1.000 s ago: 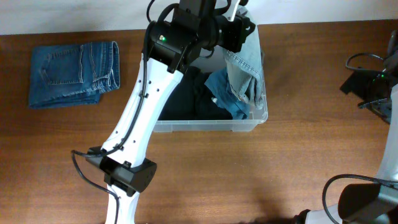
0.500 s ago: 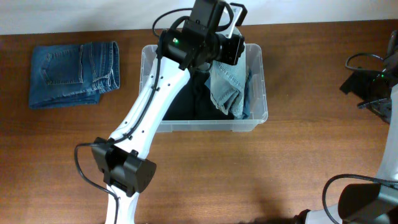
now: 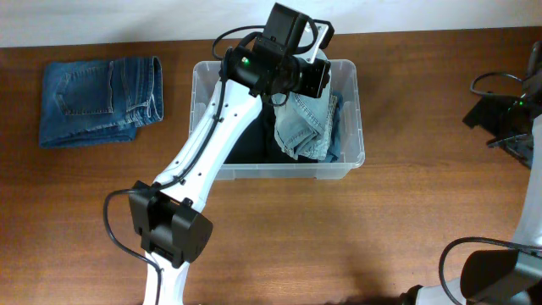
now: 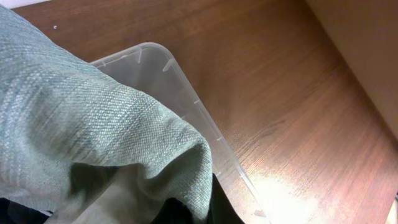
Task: Pack container
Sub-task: 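Lift the light-blue jeans and swing them over the bin, then lower the jeans into the bin's right side and lay them flat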
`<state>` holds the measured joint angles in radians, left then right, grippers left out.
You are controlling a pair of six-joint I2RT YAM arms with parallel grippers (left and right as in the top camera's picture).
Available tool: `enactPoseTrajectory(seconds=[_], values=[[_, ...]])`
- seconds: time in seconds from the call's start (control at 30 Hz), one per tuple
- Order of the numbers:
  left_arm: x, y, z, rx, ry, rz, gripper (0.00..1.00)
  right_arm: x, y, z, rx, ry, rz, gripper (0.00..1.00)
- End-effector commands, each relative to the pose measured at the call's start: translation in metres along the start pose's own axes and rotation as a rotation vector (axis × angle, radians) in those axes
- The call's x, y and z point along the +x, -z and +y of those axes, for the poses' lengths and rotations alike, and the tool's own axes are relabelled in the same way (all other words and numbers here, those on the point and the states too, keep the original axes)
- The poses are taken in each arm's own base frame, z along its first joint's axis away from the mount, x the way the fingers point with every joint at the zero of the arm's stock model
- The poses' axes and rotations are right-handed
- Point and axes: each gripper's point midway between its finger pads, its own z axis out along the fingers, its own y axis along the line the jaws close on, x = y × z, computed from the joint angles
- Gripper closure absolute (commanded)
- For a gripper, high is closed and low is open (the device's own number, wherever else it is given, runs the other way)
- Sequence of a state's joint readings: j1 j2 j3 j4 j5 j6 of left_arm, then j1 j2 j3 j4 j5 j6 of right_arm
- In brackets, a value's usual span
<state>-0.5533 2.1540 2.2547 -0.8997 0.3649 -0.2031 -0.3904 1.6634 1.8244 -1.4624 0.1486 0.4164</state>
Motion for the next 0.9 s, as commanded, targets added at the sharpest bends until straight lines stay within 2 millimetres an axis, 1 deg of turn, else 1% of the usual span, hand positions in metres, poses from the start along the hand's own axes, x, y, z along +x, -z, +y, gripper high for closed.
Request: enactPoseTrajectory(seconds=[0.0, 0.07, 0.1, 0.17, 0.2, 0.27, 0.3, 0.37, 0.43, 0.53, 0.73, 0.87], values=[[-0.040, 0.046, -0.023, 0.028, -0.042, -0.131, 0.99, 0.000, 0.004, -0.002, -0.002, -0.013, -0.012, 0.02], [-0.056, 0.067, -0.030, 0.032, -0.057, -0.184, 0.99, 0.000, 0.004, -0.002, -0.002, -0.013, -0.012, 0.02], [-0.067, 0.085, -0.036, 0.036, -0.069, -0.224, 0.99, 0.000, 0.004, -0.002, -0.002, -0.013, -0.012, 0.02], [-0.080, 0.114, -0.047, 0.043, -0.087, -0.280, 0.99, 0.000, 0.004, -0.002, -0.002, -0.013, -0.012, 0.02], [-0.084, 0.123, -0.051, 0.046, -0.094, -0.296, 0.99, 0.000, 0.004, -0.002, -0.002, -0.013, -0.012, 0.01], [-0.090, 0.148, -0.064, 0.059, -0.112, -0.338, 0.99, 0.000, 0.004, -0.002, -0.002, -0.013, -0.012, 0.02], [-0.093, 0.166, -0.075, 0.084, -0.128, -0.362, 0.99, 0.000, 0.004, -0.002, -0.002, -0.013, -0.012, 0.02], [-0.093, 0.178, -0.087, 0.126, -0.146, -0.376, 0.99, 0.000, 0.004, -0.002, -0.002, -0.013, -0.012, 0.02], [-0.091, 0.180, -0.096, 0.160, -0.157, -0.371, 0.99, 0.000, 0.004, -0.002, -0.003, -0.013, -0.011, 0.01], [-0.087, 0.175, -0.104, 0.176, -0.166, -0.358, 0.99, 0.000, 0.004, -0.002, -0.002, -0.013, -0.012, 0.02], [-0.096, 0.178, -0.132, 0.226, -0.220, -0.416, 0.99, 0.000, 0.004, -0.002, -0.003, -0.013, -0.011, 0.02], [-0.097, 0.178, -0.143, 0.246, -0.239, -0.432, 0.99, 0.000, 0.004, -0.002, -0.002, -0.013, -0.012, 0.02]])
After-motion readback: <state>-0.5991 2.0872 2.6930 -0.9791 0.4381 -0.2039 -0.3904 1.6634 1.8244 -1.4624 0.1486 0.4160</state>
